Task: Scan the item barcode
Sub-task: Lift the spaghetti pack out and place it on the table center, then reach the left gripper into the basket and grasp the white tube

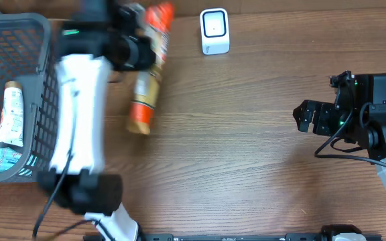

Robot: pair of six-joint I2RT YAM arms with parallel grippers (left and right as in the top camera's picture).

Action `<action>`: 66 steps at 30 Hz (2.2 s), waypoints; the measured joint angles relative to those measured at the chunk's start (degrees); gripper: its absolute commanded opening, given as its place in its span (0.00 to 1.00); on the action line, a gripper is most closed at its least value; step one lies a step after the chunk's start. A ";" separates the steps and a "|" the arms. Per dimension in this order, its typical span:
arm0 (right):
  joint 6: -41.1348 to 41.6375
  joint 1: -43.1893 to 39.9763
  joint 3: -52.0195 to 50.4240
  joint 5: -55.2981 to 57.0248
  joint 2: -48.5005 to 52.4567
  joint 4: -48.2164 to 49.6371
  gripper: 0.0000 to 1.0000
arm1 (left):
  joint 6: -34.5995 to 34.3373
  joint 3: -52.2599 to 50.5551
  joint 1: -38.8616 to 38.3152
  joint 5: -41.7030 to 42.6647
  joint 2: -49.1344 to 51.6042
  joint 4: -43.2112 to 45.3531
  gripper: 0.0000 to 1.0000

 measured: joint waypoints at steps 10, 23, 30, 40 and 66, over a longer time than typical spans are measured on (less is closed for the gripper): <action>0.00 0.00 0.00 0.00 0.00 0.04 1.00 | -12.26 -24.35 -9.55 -2.95 6.84 15.72 0.53; 0.00 0.00 0.00 0.02 0.00 0.09 1.00 | -8.55 -0.20 -1.66 -0.13 7.34 -1.53 1.00; -0.02 0.00 0.00 0.00 0.11 0.04 1.00 | -2.78 38.95 19.98 -2.73 6.03 -10.99 1.00; 0.00 0.00 0.00 0.02 0.11 0.00 1.00 | 5.97 38.01 44.35 -5.88 6.34 -6.14 1.00; 0.00 0.00 0.00 -0.02 0.11 -0.20 1.00 | 23.28 23.58 52.04 -5.49 34.99 5.92 0.78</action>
